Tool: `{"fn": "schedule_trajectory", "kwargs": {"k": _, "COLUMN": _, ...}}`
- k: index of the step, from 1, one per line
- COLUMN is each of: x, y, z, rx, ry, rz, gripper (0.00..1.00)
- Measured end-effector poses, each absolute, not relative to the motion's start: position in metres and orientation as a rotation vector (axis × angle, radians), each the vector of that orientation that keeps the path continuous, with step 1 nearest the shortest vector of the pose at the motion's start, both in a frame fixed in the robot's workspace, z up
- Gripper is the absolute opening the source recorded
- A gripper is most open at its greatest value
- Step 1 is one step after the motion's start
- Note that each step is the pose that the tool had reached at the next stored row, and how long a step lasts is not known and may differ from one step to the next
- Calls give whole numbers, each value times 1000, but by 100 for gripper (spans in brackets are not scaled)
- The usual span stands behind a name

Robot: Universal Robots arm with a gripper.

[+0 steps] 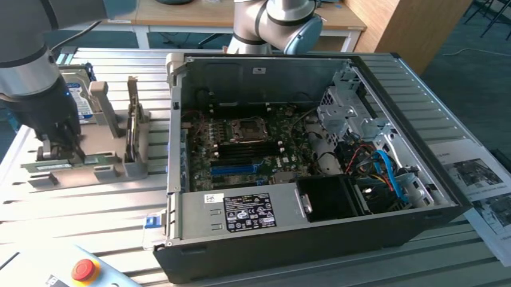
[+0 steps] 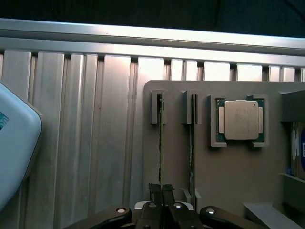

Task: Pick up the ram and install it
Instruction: 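Pick up the ram and move it above insertion slot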

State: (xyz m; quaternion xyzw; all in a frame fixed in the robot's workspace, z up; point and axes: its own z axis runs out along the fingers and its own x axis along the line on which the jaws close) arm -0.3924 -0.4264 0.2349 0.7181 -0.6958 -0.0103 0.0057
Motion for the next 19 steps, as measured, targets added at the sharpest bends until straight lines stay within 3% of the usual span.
{"fn": "schedule_trajectory", "kwargs": {"k": 19, "x": -392, "y": -426, "z": 266, "rx": 2248, "ry": -2178, "rz": -32, "gripper": 12}}
